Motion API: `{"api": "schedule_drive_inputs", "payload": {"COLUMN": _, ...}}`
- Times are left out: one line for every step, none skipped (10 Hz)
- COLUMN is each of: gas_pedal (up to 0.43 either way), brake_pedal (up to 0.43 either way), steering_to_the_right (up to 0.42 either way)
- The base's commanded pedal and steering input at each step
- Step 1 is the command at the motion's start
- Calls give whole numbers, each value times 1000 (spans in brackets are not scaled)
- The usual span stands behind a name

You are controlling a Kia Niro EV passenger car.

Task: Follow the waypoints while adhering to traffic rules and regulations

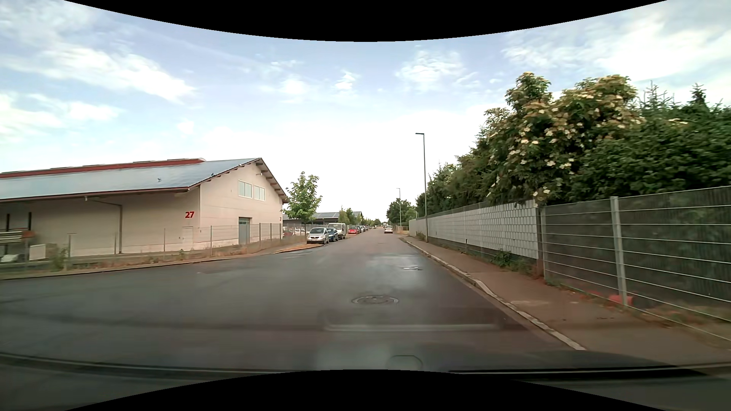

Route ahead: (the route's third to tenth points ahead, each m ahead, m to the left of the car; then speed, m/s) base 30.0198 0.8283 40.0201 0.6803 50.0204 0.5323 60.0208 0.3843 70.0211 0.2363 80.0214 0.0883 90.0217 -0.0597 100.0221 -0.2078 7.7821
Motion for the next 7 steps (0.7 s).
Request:
{"api": "schedule_drive_inputs", "payload": {"gas_pedal": 209, "brake_pedal": 0, "steering_to_the_right": -2}}
{"api": "schedule_drive_inputs", "payload": {"gas_pedal": 209, "brake_pedal": 0, "steering_to_the_right": -2}}
{"api": "schedule_drive_inputs", "payload": {"gas_pedal": 197, "brake_pedal": 0, "steering_to_the_right": -2}}
{"api": "schedule_drive_inputs", "payload": {"gas_pedal": 189, "brake_pedal": 0, "steering_to_the_right": -2}}
{"api": "schedule_drive_inputs", "payload": {"gas_pedal": 98, "brake_pedal": 0, "steering_to_the_right": -1}}
{"api": "schedule_drive_inputs", "payload": {"gas_pedal": 0, "brake_pedal": 0, "steering_to_the_right": -1}}
{"api": "schedule_drive_inputs", "payload": {"gas_pedal": 0, "brake_pedal": 0, "steering_to_the_right": -1}}
